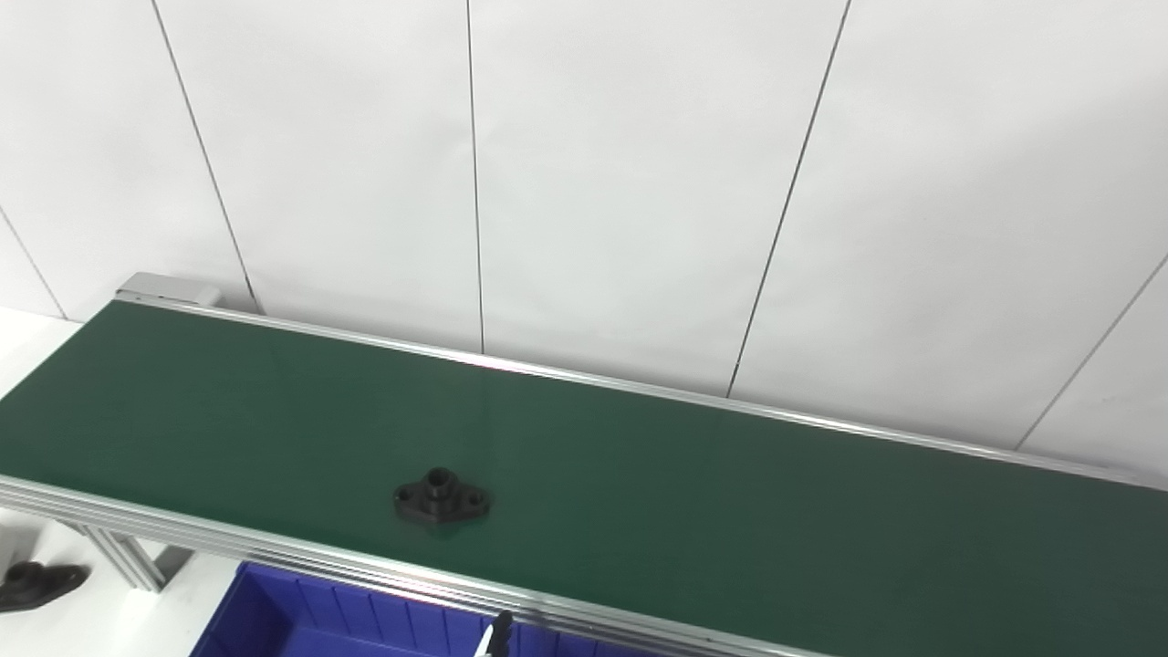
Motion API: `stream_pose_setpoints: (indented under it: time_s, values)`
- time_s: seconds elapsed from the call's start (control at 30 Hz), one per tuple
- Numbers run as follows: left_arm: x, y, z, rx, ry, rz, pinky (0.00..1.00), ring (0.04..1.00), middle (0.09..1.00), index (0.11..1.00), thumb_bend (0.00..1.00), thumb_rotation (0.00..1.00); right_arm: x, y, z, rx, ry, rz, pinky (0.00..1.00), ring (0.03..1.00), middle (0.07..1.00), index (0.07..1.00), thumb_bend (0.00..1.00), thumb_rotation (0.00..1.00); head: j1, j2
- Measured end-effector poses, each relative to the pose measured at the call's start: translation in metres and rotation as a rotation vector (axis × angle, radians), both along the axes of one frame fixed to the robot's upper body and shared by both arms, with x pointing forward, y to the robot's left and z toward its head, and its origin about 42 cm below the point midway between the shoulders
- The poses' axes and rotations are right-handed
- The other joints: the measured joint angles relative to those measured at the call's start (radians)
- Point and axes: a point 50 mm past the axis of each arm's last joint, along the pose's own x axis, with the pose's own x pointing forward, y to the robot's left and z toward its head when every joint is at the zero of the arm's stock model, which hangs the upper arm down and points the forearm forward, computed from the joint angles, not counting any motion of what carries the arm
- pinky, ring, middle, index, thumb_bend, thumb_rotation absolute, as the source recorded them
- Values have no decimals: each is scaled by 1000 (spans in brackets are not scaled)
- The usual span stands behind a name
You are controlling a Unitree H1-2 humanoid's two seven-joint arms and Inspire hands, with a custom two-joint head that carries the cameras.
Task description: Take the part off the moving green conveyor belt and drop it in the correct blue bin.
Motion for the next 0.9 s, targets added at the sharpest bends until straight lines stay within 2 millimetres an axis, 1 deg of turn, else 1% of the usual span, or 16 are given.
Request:
stream_pose_setpoints:
  time_s: [0.03,0.1,0.13,0.17,0.2,0.23,0.27,0.33,0.4,0.47,0.6,0.63,0.7,0.73,0.83,0.9]
  values:
    - [0,0,0,0,0,-1,894,982,1000,1000,792,996,2,0,7,-29,-26,4,898,936,969,974,719,566,0,6]
    - [0,0,0,3,5,-5,869,975,1000,1000,806,983,8,0,19,-88,-72,20,863,907,963,964,786,432,-8,28]
    - [0,-1,0,7,8,-7,868,975,1000,1000,807,983,12,-1,23,-128,-89,34,861,906,963,963,789,426,-8,28]
    - [0,-1,0,12,9,-9,871,975,1000,1000,800,977,17,0,27,-156,-104,44,851,895,953,955,825,365,-8,28]
    - [0,-1,0,14,11,-10,873,975,1000,1000,797,973,22,0,32,-187,-116,52,846,890,948,951,843,333,-18,41]
    - [0,-1,1,14,12,-12,878,974,1000,1000,789,966,28,0,38,-215,-136,60,826,883,938,938,877,295,-18,41]
    - [0,-1,1,14,12,-13,880,973,1000,1000,786,964,34,1,44,-238,-155,69,819,881,934,933,888,281,-28,52]
    - [1,-1,4,14,6,-16,890,972,1000,1000,769,960,49,4,56,-285,-175,87,747,842,910,922,915,288,-43,70]
    - [2,-1,8,11,-9,-15,896,970,1000,1000,767,961,64,7,66,-327,-186,114,711,830,904,912,932,285,-58,92]
    - [2,-1,10,9,-14,-16,910,971,1000,1000,768,962,77,11,74,-359,-177,141,674,814,883,889,957,272,-66,98]
    - [1,0,13,-3,-10,-12,944,977,1000,1000,782,970,102,21,89,-426,-138,187,651,795,864,865,962,259,-83,113]
    - [1,0,14,-4,-11,-11,957,979,1000,1000,783,976,106,22,93,-440,-133,195,622,766,852,857,966,245,-92,121]
    - [1,0,15,-5,-10,-12,968,983,1000,1000,779,978,120,28,100,-473,-123,223,607,746,836,847,974,224,-94,123]
    - [1,-1,15,-5,-9,-14,974,983,1000,1000,777,978,127,30,104,-483,-121,235,588,721,815,836,978,220,-100,135]
    - [1,-1,15,-9,-6,-12,969,977,1000,1000,780,978,146,41,114,-524,-113,268,561,691,792,825,987,235,-101,141]
    - [1,-1,16,-10,-7,-12,961,971,1000,1000,785,979,158,49,121,-554,-106,287,556,690,796,828,980,258,-103,147]
